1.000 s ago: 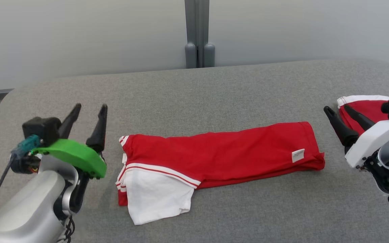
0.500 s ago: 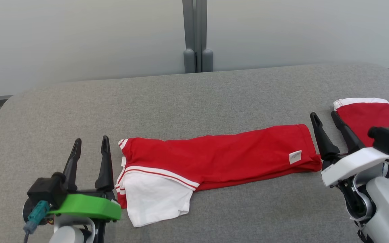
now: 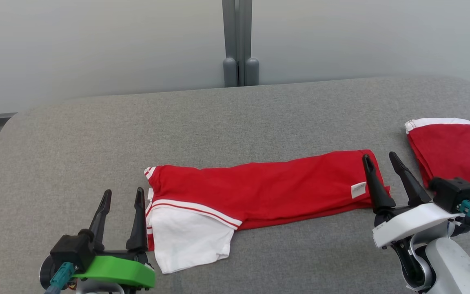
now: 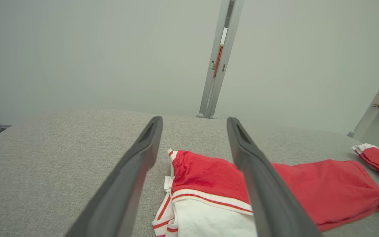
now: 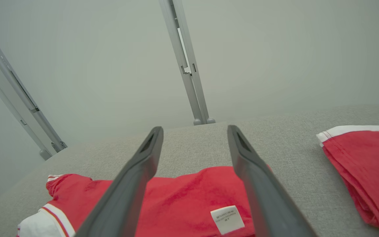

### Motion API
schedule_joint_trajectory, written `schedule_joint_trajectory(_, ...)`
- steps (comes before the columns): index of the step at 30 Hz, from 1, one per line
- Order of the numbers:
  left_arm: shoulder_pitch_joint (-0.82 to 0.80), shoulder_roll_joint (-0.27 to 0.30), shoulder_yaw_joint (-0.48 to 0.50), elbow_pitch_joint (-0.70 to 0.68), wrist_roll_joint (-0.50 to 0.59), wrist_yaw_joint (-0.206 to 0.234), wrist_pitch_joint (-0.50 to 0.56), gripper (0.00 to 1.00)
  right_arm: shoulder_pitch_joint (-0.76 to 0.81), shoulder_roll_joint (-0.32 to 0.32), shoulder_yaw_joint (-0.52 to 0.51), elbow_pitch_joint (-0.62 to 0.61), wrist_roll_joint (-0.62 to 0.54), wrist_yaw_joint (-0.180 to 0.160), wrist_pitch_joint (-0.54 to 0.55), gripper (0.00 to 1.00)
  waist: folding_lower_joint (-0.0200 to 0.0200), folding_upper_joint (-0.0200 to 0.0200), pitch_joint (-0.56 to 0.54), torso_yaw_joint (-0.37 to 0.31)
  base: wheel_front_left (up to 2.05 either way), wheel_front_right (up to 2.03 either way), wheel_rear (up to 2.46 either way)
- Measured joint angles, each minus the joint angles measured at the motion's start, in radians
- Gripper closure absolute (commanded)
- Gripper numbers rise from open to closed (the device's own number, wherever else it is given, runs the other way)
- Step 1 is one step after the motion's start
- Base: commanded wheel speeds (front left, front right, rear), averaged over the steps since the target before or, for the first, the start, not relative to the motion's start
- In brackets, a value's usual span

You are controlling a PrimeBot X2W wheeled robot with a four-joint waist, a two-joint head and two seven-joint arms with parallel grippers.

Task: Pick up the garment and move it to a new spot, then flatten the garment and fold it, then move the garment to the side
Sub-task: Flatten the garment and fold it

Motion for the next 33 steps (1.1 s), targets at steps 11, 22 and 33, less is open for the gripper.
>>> schedule_joint_trajectory(11, -0.028, -0.012, -0.023, 0.03, 0.035, -0.018, 0.0, 0.0, -0.079, -0.007, -0.087, 0.196, -0.083, 0.0, 0.016, 0.0, 0.0, 0.0, 0.052, 0.028, 0.0, 0.0, 0.0)
schedule_joint_trajectory(22, -0.093, -0.013, -0.084, 0.056, 0.024, -0.022, 0.0, 0.0, -0.192, 0.006, -0.189, 0.495, -0.142, 0.0, 0.048, 0.0, 0.0, 0.0, 0.124, 0.096, 0.0, 0.0, 0.0)
schedule_joint_trajectory(33, -0.113, -0.013, -0.091, 0.062, 0.017, -0.022, 0.0, 0.0, -0.253, 0.029, -0.225, 0.676, -0.154, 0.0, 0.018, 0.0, 0.0, 0.0, 0.168, 0.146, 0.0, 0.0, 0.0)
